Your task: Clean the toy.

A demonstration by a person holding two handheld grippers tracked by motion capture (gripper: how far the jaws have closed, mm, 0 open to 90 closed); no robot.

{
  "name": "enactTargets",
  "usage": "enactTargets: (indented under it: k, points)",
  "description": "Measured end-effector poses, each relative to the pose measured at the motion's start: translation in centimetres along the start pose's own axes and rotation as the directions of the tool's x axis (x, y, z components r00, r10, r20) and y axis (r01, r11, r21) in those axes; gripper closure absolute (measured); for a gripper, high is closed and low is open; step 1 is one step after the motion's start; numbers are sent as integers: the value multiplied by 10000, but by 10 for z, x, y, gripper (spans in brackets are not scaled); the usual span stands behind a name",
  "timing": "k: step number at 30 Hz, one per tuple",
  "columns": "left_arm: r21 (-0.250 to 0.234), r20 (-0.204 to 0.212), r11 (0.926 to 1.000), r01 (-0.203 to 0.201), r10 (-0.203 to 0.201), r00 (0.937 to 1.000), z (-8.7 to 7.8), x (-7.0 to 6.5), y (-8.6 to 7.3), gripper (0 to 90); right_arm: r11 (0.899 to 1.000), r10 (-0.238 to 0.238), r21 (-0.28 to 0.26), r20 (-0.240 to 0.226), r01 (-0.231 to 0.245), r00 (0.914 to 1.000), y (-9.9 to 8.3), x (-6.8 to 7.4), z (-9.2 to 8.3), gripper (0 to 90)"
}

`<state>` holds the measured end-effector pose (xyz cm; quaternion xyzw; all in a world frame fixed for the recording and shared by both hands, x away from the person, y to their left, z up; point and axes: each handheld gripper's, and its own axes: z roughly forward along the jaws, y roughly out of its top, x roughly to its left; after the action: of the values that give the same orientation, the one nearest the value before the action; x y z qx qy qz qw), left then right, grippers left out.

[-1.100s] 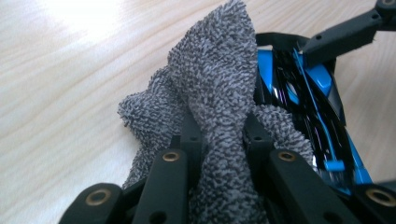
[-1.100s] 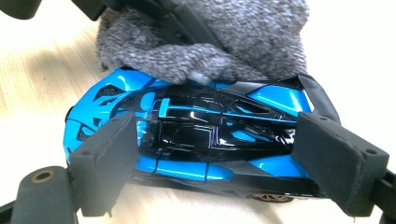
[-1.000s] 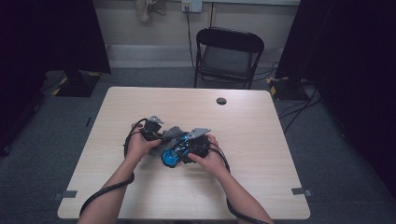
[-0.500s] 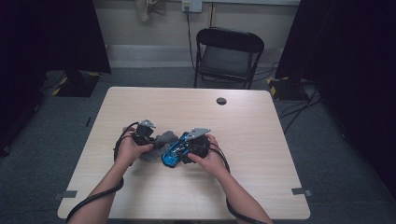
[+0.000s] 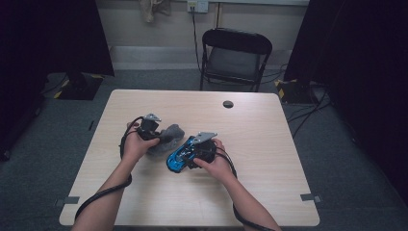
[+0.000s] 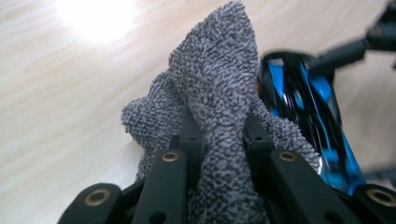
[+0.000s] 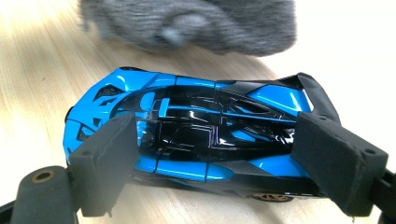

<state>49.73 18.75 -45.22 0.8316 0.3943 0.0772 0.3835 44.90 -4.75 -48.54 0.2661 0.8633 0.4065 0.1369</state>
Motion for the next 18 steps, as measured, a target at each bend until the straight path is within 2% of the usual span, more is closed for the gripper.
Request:
enactTargets:
  k: [2, 6, 8, 10, 13, 18]
  points:
    - [47, -120, 9999, -92, 92, 9999, 8, -1, 5, 751, 10000, 9, -6, 2, -9, 10000, 0, 0, 0, 143]
    - [146, -93, 9999, 12, -11, 10000, 28, -3, 10, 750, 10000, 7, -10, -1, -7, 10000, 0, 0, 0, 143]
    - [267, -209, 9996, -32, 38, 9998, 36, -4, 11, 750, 10000, 13, -17, -6, -13, 10000, -1, 0, 0, 143]
    - [89, -238, 9999, 117, -115, 9997, 43, -7, 11, 750, 10000, 17, -22, -8, -17, 10000, -1, 0, 0, 143]
    - [174, -120, 9998, -50, 52, 9999, 49, -9, 11, 750, 10000, -7, 30, -8, 7, 10000, 0, 0, 0, 143]
    - [226, 137, 9994, -248, 245, 9996, 49, -12, 9, 752, 10000, -11, 89, -12, 11, 10000, 1, 0, 0, 142]
